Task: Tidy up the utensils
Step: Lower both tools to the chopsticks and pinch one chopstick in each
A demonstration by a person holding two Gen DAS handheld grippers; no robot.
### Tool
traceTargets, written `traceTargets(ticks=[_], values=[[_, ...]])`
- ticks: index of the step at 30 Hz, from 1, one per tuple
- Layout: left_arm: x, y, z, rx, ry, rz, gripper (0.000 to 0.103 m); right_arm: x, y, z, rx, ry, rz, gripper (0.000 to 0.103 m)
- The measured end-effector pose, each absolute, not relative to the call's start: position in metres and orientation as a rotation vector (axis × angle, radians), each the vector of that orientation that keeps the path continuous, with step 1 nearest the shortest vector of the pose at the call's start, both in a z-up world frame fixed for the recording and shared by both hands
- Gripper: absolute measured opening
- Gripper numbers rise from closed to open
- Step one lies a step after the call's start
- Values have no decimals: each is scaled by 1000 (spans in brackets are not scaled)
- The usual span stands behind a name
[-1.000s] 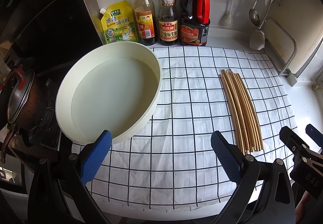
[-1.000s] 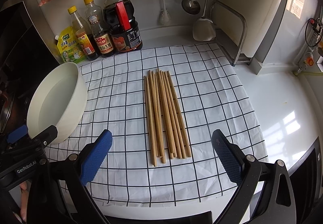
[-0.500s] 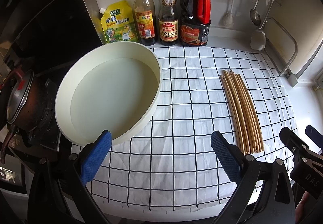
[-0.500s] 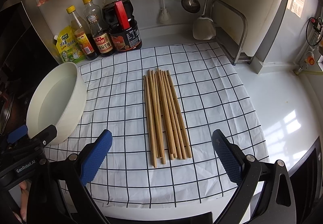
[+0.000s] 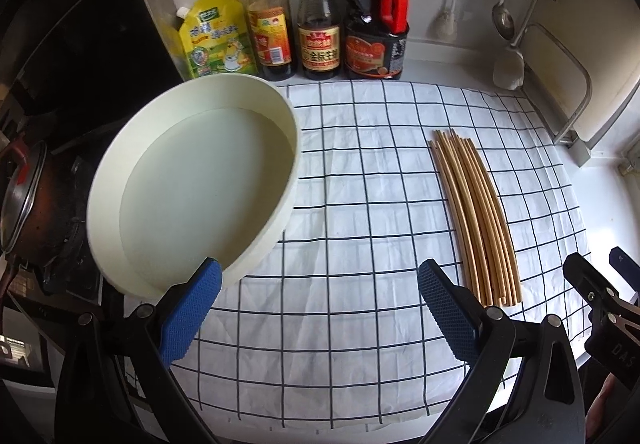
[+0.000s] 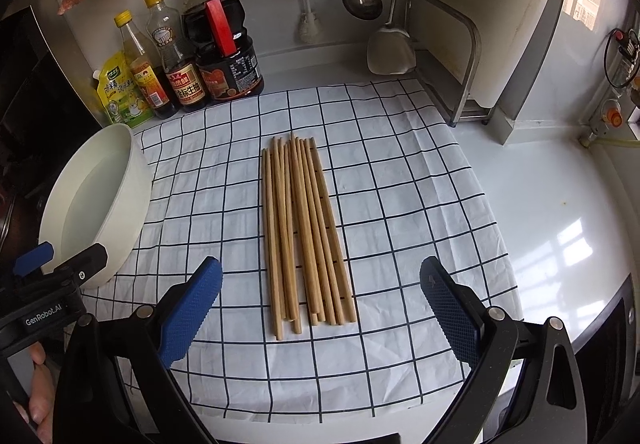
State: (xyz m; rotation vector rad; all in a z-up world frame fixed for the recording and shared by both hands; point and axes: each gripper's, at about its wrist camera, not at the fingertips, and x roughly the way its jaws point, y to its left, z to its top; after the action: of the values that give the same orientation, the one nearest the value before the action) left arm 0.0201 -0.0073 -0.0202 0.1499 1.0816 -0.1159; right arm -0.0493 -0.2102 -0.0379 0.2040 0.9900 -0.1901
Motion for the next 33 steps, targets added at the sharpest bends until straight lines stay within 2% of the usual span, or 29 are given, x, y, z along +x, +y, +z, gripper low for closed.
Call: traceTargets(ticks=[16,33], values=[[42,-68,-83,144,1133,-175,97,-34,-271,-96,242,974,-127,95],[61,-89,-136,138,1153,-126,97,10,-271,-145,79,1022,-134,94]])
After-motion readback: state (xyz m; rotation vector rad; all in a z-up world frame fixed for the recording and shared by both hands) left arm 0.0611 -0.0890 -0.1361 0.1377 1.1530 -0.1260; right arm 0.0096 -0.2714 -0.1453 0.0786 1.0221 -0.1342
